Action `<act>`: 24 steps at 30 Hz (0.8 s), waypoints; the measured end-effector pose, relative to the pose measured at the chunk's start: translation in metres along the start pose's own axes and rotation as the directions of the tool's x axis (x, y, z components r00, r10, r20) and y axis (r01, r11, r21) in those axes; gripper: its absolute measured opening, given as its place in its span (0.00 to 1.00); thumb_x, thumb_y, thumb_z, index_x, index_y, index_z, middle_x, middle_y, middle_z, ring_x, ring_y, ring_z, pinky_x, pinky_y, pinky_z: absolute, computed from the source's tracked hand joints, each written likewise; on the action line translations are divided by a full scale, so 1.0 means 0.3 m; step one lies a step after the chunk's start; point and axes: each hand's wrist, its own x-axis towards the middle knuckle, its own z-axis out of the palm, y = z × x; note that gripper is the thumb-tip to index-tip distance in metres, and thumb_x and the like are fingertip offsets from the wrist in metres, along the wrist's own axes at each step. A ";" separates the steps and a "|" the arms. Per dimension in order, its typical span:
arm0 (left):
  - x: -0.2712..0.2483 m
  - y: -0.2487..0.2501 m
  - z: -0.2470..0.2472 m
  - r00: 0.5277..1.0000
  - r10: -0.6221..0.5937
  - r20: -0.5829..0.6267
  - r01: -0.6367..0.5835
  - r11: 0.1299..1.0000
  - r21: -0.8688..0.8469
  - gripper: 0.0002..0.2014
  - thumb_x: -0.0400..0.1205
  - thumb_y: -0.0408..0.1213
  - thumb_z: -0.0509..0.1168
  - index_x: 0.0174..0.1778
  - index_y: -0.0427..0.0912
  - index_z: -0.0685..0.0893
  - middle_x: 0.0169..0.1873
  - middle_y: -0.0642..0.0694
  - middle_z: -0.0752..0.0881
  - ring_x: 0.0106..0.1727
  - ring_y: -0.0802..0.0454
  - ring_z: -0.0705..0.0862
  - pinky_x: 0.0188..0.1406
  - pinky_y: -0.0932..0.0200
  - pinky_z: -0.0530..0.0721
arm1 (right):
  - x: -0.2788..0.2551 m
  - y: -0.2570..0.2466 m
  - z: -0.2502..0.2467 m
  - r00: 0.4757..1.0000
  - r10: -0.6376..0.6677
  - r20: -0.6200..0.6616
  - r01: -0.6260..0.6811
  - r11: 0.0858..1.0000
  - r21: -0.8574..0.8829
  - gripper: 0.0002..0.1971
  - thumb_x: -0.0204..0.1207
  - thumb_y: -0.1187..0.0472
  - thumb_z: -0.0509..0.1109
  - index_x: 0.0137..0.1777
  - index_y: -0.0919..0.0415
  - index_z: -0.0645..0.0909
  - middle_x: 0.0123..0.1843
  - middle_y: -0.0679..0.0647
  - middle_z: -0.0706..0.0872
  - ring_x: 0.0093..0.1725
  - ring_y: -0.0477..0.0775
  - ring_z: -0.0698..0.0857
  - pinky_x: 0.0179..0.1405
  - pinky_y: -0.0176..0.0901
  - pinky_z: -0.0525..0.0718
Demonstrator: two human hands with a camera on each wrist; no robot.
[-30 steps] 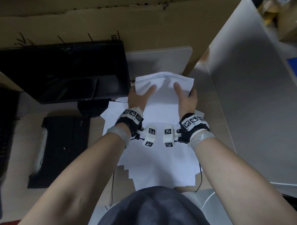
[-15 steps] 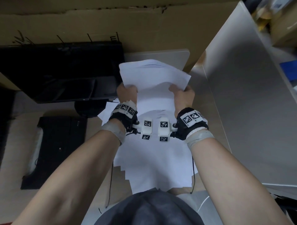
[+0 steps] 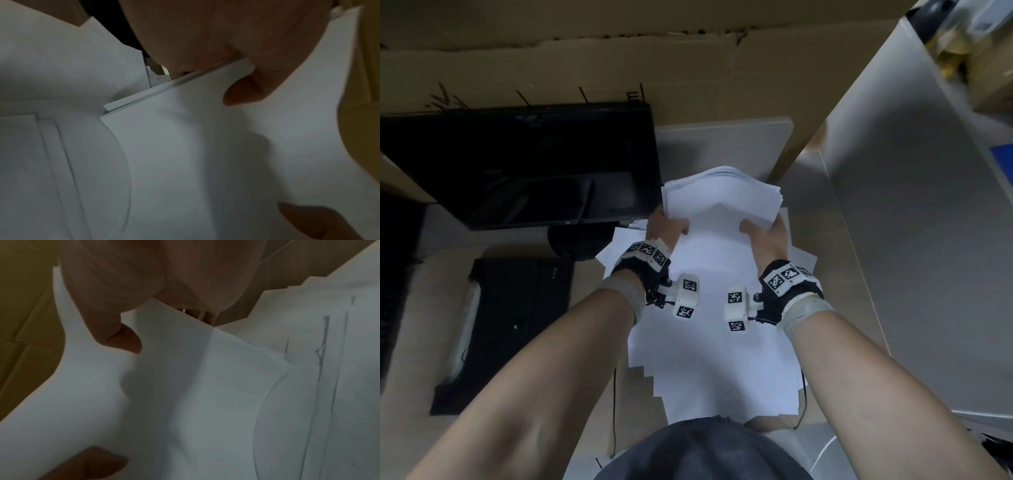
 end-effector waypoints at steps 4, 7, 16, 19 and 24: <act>0.035 -0.049 -0.019 0.999 -0.039 -0.016 0.040 0.998 0.049 0.13 0.66 0.16 0.64 0.32 0.39 0.74 0.30 0.46 0.78 0.32 0.48 0.76 0.30 0.63 0.75 | 0.023 0.009 0.010 1.000 0.016 0.002 -0.016 1.000 -0.007 0.21 0.70 0.71 0.72 0.64 0.59 0.80 0.54 0.52 0.89 0.48 0.45 0.86 0.43 0.37 0.82; 0.063 -0.070 -0.042 0.996 -0.047 -0.070 0.052 0.996 0.072 0.11 0.68 0.19 0.67 0.31 0.37 0.74 0.29 0.46 0.78 0.32 0.48 0.75 0.26 0.65 0.71 | 0.040 0.027 0.004 0.999 0.033 0.014 -0.032 0.999 -0.037 0.21 0.69 0.73 0.71 0.63 0.61 0.81 0.52 0.52 0.89 0.45 0.44 0.85 0.39 0.34 0.81; 0.120 -0.132 0.014 0.991 -0.135 0.015 0.135 0.990 0.029 0.14 0.67 0.15 0.67 0.28 0.39 0.76 0.29 0.46 0.80 0.37 0.45 0.77 0.32 0.62 0.75 | 0.079 0.035 0.041 0.992 0.117 0.035 -0.116 0.992 -0.048 0.11 0.70 0.73 0.70 0.50 0.61 0.84 0.43 0.52 0.87 0.41 0.50 0.84 0.39 0.38 0.81; 0.124 -0.117 0.013 0.992 -0.115 -0.061 0.116 0.993 0.021 0.07 0.71 0.21 0.69 0.38 0.35 0.80 0.33 0.46 0.82 0.39 0.45 0.78 0.30 0.63 0.73 | 0.089 0.029 0.045 0.996 0.082 0.021 -0.080 0.996 -0.048 0.08 0.74 0.67 0.74 0.51 0.57 0.84 0.45 0.49 0.89 0.44 0.48 0.86 0.42 0.39 0.82; 0.134 -0.146 -0.039 0.996 -0.094 -0.012 0.094 0.989 0.114 0.38 0.69 0.54 0.74 0.70 0.34 0.78 0.64 0.44 0.83 0.63 0.43 0.82 0.65 0.50 0.78 | 0.042 0.013 0.027 0.999 0.042 -0.013 -0.042 0.999 -0.002 0.05 0.75 0.62 0.76 0.48 0.53 0.84 0.46 0.47 0.90 0.44 0.45 0.89 0.40 0.37 0.84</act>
